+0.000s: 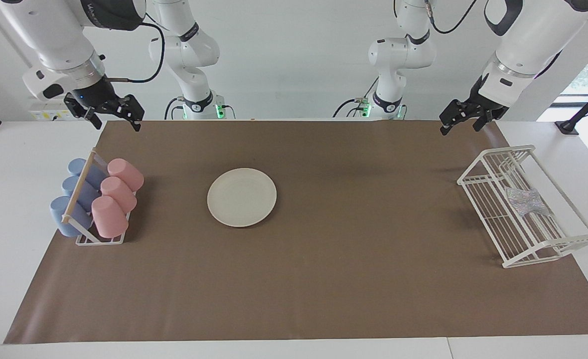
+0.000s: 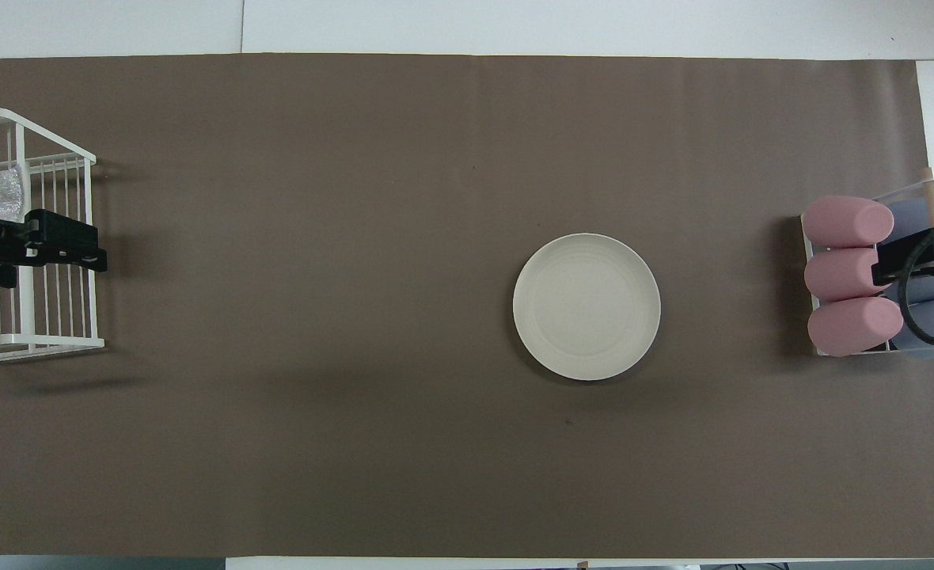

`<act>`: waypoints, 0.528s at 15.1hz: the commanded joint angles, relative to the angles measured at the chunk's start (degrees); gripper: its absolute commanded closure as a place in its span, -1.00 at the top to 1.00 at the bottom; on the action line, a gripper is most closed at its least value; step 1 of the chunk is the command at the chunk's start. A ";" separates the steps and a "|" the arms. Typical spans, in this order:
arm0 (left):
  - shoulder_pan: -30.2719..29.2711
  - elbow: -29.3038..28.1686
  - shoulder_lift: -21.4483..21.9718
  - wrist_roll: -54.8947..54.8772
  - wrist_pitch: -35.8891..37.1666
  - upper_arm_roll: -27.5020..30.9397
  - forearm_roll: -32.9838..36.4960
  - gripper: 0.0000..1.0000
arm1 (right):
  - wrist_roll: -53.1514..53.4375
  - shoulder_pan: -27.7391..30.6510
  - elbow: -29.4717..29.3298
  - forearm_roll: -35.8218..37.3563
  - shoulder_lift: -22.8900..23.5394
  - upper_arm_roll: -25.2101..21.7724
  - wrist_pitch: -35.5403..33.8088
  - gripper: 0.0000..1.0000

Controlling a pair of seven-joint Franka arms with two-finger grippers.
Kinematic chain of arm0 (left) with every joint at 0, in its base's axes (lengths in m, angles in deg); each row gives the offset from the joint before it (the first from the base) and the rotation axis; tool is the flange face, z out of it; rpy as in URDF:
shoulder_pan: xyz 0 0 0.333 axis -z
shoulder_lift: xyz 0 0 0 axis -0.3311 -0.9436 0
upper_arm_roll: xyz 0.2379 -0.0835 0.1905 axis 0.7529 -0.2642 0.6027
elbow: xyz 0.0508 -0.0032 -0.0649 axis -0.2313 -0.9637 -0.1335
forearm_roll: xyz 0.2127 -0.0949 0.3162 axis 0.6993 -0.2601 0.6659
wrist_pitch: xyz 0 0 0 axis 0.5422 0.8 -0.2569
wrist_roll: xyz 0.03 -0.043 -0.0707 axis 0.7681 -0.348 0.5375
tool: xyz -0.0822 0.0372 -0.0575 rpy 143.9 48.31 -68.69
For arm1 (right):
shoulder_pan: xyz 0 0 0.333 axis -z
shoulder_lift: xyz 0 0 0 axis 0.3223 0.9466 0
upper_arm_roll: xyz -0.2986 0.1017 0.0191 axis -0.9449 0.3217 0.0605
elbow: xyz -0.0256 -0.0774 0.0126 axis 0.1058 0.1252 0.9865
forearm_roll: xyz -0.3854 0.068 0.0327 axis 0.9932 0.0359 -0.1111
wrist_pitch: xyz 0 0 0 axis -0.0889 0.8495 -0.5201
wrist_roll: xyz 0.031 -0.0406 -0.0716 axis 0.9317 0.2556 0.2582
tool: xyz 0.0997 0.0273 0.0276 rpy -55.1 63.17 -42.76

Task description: Wipe plate with sponge

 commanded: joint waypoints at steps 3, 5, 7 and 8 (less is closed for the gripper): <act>0.10 -1.38 1.27 -0.76 -0.36 0.33 -0.51 1.00 | -1.58 0.20 0.50 -0.37 -0.91 0.00 -0.66 1.00; 0.62 -1.47 1.36 -0.85 -0.10 0.16 2.03 1.00 | -1.58 0.20 0.41 -0.37 -0.82 0.00 -0.40 1.00; 0.89 -1.47 1.36 -0.76 -0.27 -0.19 5.20 1.00 | -1.58 0.19 0.50 -0.37 -0.91 0.00 -0.57 1.00; 0.80 -1.38 1.36 -0.76 -0.45 -0.20 5.12 1.00 | -1.67 0.37 0.50 -0.37 -0.91 0.00 -0.75 1.00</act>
